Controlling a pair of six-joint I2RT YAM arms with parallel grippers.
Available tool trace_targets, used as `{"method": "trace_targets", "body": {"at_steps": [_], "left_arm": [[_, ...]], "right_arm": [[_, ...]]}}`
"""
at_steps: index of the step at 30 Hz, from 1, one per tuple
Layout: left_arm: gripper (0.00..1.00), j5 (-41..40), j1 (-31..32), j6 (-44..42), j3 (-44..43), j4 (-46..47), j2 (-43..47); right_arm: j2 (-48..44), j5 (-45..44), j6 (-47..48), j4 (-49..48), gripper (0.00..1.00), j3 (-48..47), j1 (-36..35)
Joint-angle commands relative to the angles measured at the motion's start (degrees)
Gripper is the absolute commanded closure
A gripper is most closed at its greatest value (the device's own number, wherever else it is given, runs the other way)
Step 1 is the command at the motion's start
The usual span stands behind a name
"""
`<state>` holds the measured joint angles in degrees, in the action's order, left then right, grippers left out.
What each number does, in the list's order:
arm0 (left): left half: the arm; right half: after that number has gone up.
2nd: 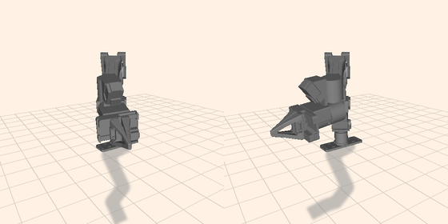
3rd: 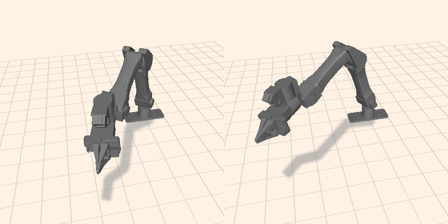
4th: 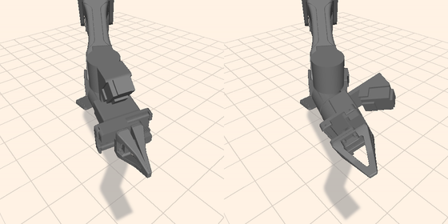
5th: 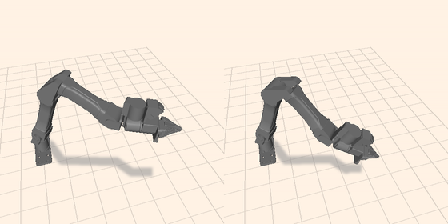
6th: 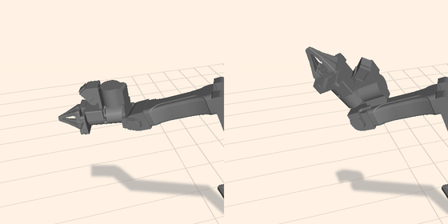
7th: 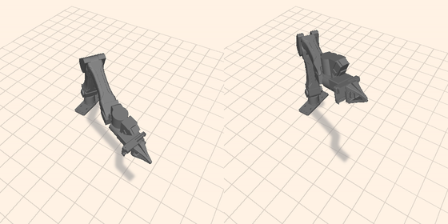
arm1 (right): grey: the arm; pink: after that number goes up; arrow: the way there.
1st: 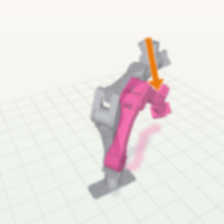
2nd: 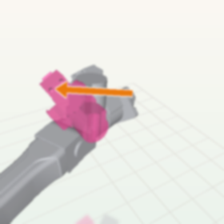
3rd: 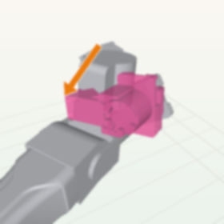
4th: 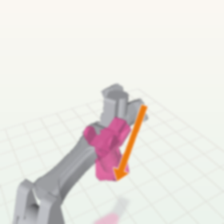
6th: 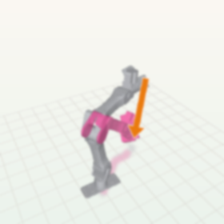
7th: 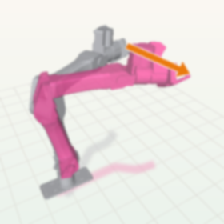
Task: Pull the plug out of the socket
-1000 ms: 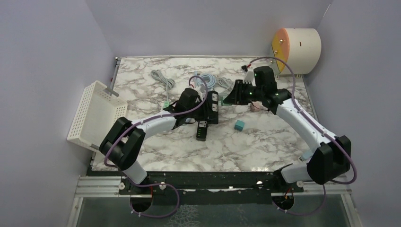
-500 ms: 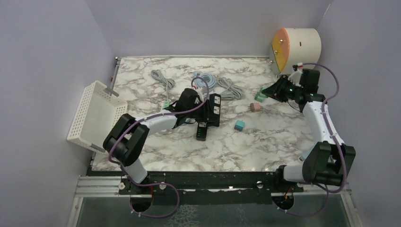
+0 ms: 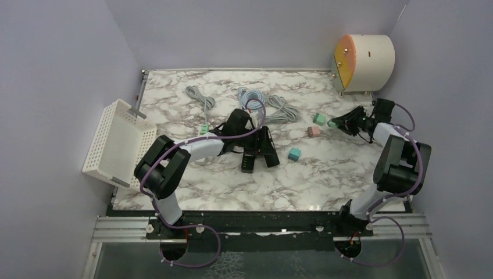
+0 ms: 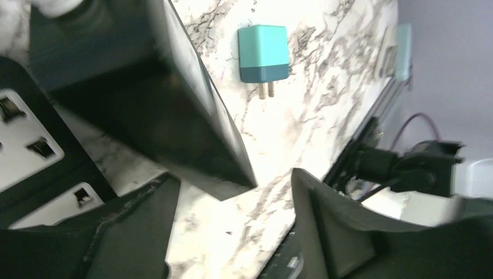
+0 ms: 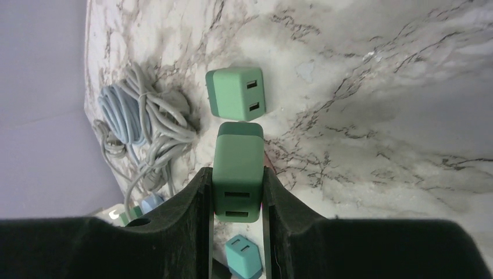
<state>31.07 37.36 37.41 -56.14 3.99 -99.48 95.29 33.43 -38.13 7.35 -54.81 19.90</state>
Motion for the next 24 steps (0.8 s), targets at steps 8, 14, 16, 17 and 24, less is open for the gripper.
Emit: {"method": "trace_targets", "body": {"at_steps": [8,14,16,17,24], "left_arm": [[0.01,-1.64,0.34,-4.53,-5.03,-7.61,2.76],[0.01,-3.93,-1.26,-8.01,-10.91,-15.87,7.13],[0.01,-4.45,-3.21,-8.90,-11.71,-18.50,9.25],[0.01,-3.70,-4.86,-8.58,-11.38,-18.98,10.51],[0.01,-6.33,-17.30,-11.35,-7.14,-25.36,18.94]], "right_arm": [[9.45,-5.44,1.55,-5.42,0.99,-4.81,0.49],[13.11,-5.49,2.56,-6.42,0.96,-6.10,0.49],[13.30,-6.23,2.85,-5.83,0.91,-6.33,0.49],[13.34,-6.49,3.07,-5.48,0.89,-6.36,0.49],[10.84,-12.14,4.56,-1.83,0.64,-6.31,0.13]]}}
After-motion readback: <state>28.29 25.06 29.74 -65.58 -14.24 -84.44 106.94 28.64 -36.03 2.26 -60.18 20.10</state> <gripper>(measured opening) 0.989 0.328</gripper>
